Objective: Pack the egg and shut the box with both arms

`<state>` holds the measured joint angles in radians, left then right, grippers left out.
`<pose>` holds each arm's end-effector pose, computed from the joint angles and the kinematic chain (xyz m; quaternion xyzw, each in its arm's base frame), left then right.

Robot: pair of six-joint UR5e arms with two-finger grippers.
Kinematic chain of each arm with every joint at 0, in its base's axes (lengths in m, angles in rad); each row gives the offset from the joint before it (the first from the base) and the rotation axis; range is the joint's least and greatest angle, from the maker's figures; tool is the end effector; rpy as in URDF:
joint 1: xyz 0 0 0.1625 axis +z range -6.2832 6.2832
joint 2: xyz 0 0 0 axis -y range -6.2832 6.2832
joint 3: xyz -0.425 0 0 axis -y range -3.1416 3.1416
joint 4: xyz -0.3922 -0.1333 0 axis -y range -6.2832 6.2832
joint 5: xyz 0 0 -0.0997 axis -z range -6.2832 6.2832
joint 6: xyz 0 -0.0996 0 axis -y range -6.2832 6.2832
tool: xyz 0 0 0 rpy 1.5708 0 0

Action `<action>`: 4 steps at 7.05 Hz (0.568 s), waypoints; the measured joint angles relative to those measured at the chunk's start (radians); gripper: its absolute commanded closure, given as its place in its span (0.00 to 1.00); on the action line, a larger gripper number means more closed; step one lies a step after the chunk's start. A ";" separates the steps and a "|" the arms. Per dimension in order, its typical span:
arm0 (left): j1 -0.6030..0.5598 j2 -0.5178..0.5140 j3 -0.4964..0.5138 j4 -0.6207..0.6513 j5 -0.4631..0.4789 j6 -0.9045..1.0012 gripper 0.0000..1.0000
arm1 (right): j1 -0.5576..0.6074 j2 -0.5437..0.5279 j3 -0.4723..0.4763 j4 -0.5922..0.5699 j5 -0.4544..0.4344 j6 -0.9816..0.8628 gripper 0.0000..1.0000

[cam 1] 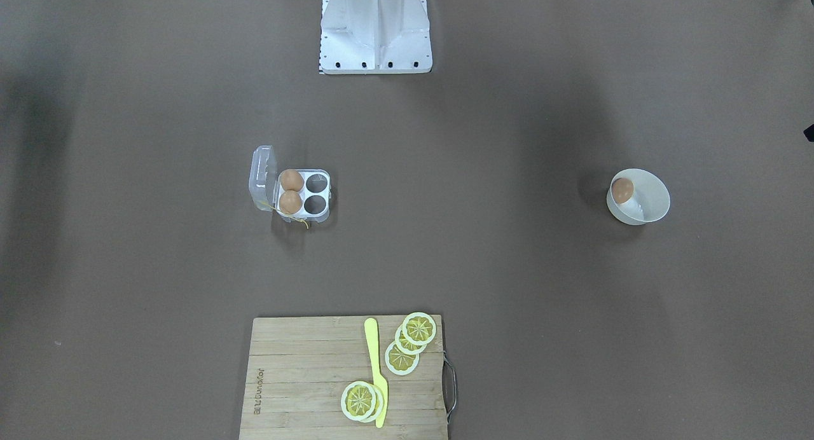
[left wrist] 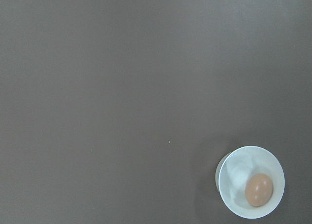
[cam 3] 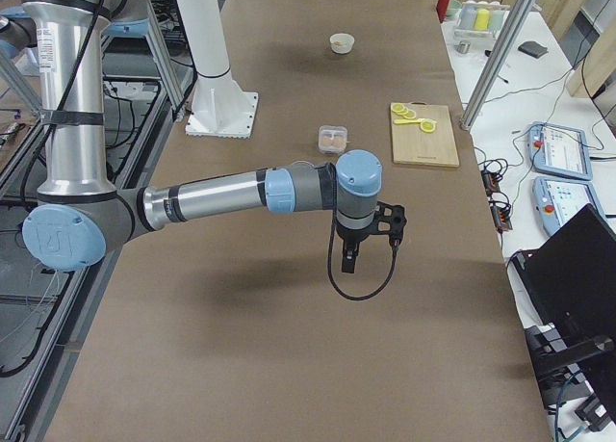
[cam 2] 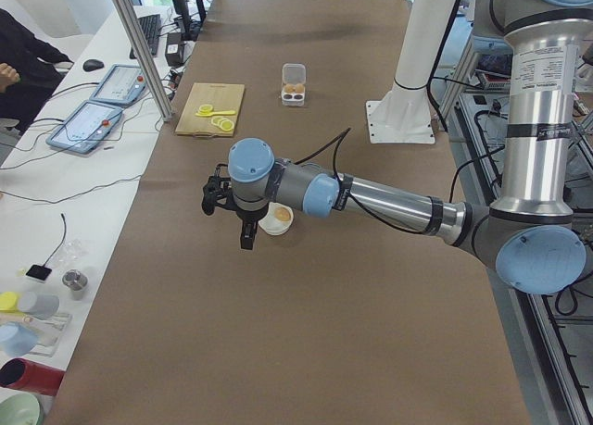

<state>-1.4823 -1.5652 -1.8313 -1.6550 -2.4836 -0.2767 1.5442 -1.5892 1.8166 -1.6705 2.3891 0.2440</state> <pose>-0.0108 -0.4943 0.5129 0.0701 0.4547 -0.0091 0.8878 0.0478 -0.4833 0.5538 0.0045 -0.4013 0.0741 0.9129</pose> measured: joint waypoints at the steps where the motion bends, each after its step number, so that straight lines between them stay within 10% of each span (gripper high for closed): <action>1: 0.060 -0.020 -0.004 -0.016 0.004 -0.101 0.02 | 0.000 0.000 -0.001 0.000 0.000 0.000 0.00; 4: 0.285 -0.039 -0.001 -0.178 0.142 -0.434 0.05 | -0.001 0.000 -0.003 0.000 0.001 0.004 0.00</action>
<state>-1.1972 -1.6046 -1.8327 -1.8332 -2.3413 -0.7104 1.5433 -1.5892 1.8137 -1.6705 2.3899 0.2477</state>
